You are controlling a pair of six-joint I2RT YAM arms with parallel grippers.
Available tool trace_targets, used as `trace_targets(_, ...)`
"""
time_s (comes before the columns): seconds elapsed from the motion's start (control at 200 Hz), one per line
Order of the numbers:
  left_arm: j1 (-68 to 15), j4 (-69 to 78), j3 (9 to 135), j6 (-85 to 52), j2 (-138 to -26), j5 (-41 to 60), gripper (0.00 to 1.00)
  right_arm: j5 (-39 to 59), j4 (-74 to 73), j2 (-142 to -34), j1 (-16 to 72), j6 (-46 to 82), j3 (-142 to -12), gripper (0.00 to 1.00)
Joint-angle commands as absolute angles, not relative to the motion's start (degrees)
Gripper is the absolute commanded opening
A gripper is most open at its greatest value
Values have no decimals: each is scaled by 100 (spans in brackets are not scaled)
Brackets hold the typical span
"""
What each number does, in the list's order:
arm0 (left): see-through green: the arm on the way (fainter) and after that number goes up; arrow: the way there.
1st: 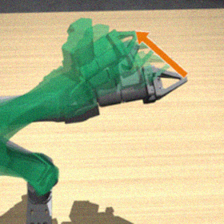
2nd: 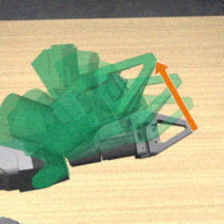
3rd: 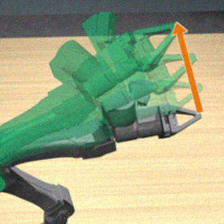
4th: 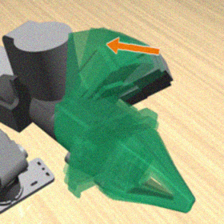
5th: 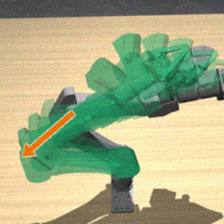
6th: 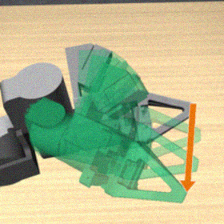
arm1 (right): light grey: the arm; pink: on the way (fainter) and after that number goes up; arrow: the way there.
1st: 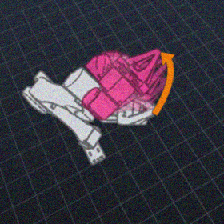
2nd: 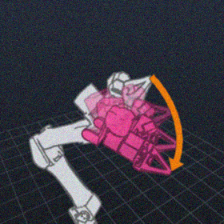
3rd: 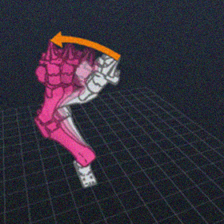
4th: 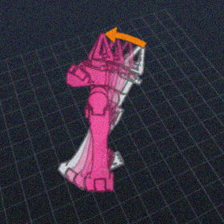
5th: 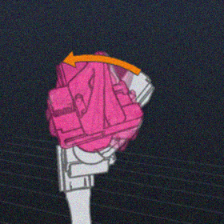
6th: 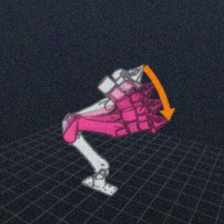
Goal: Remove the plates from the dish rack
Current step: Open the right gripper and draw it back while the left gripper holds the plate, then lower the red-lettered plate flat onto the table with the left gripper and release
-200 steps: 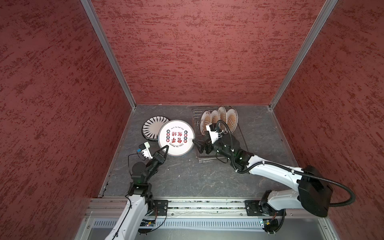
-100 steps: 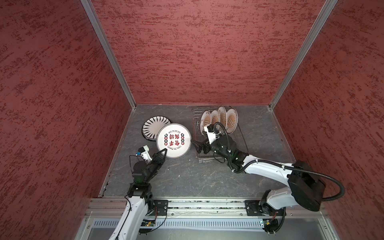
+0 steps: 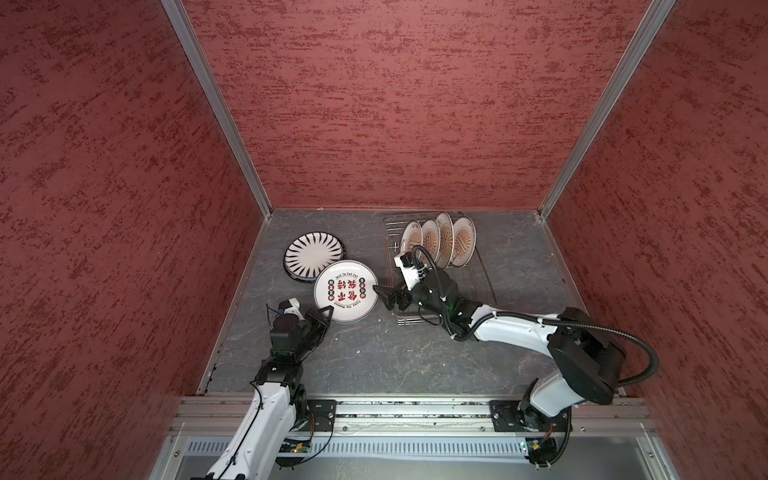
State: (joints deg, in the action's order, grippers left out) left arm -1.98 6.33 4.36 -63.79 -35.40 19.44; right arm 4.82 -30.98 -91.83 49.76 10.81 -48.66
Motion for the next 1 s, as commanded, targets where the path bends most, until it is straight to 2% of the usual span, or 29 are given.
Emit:
trace_targets(0.0, -263, 887, 688, -6490, -3764, 1990, 0, 658, -3130, -9348, 5044, 934, -5162, 97)
trace_targets(0.296, -511, 1063, 963, -6466, -4634, 1895, 0, 888, -2987, -9683, 5115, 795, -5486, 97)
trace_targets(0.531, -936, 722, 1301, -6444, -4840, 1314, 0, 857, -3027, -9857, 5150, 705, -5581, 96)
trace_targets(0.992, -899, 1230, 1368, -6582, -5926, 1339, 0, 738, -2953, -10002, 5150, 641, -5639, 96)
